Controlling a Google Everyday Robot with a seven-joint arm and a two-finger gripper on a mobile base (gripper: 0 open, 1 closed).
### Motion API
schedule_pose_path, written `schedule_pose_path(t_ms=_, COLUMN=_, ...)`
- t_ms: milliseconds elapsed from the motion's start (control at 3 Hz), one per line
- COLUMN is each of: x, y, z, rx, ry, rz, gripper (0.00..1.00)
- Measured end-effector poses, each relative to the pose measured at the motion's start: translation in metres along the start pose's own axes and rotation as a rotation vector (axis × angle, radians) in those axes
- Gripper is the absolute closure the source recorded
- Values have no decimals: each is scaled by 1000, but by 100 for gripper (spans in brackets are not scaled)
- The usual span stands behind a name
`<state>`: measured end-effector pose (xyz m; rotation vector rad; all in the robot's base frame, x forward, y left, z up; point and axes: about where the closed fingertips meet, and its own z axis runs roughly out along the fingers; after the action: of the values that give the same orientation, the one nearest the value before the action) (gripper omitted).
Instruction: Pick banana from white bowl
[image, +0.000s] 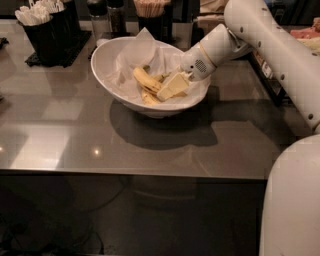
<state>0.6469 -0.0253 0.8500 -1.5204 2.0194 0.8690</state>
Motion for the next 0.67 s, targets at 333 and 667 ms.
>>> schedule_pose_path(t_ms=333, x=0, y=0, z=0, rx=-2, ry=0, rz=0, gripper=86)
schedule_pose_path(t_ms=667, x=-4, y=2, z=-12, rx=0, ry=-41, rz=-20, gripper=100)
